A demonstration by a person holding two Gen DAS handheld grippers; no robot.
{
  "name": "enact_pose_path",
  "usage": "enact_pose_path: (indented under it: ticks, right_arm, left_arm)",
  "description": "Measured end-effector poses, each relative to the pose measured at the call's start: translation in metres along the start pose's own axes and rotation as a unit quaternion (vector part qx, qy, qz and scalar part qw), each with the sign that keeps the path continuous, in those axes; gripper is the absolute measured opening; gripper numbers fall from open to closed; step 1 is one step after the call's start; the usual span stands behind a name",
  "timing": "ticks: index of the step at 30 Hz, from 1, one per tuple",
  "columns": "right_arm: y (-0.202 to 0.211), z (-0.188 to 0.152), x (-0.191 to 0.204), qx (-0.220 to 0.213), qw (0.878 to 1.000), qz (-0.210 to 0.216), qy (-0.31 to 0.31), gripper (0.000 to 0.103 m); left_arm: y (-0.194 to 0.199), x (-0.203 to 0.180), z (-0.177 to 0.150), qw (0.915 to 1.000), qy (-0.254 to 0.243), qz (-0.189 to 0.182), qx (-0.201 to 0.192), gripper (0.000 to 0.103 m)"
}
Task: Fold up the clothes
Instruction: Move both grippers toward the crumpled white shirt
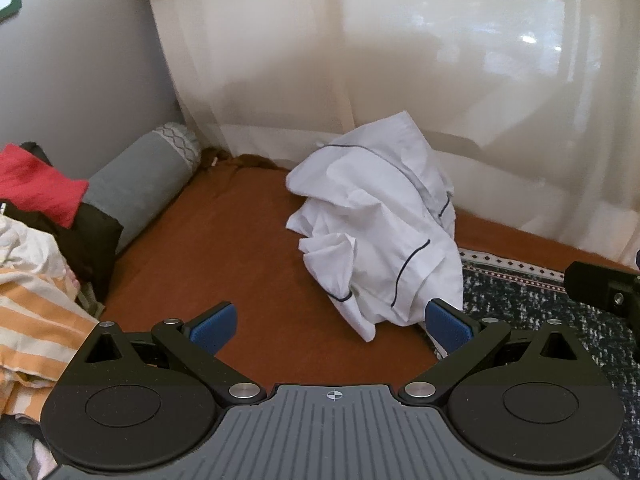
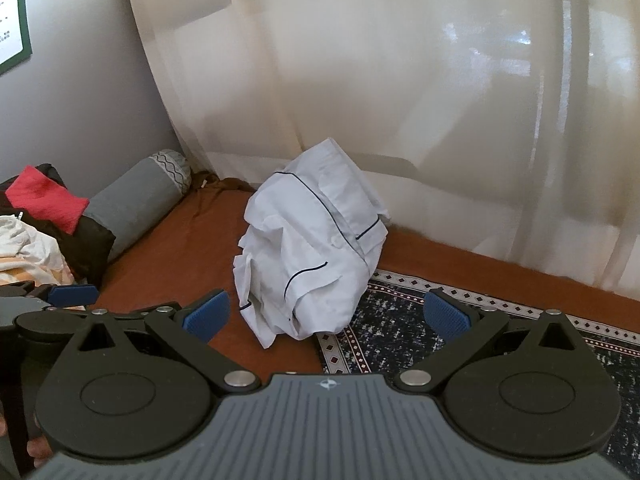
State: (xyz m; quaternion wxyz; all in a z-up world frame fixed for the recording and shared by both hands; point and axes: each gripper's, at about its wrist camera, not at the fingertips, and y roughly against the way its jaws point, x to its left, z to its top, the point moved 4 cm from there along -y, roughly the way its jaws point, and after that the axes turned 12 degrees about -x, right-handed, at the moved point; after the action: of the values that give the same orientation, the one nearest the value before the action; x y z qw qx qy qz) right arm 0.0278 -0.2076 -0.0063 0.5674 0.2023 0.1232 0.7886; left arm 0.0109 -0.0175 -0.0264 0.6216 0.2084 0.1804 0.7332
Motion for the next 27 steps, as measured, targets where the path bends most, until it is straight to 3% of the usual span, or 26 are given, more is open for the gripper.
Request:
enact_pose_path:
  ticks: [16, 27]
  right_arm:
    - [-0.013, -0.005, 0.002, 0.013, 1.000, 0.023, 0.005, 0.103]
    - [-0.057, -0.006, 0.017, 0.035, 0.999, -0.013, 0.012, 0.103]
  left_arm:
    - [-0.009, 0.009, -0.003, 0.9996, 0.008, 0.022, 0.017, 0.103]
    - [-0.077, 0.029, 0.000, 0.9992, -0.001, -0.019, 0.034, 0.103]
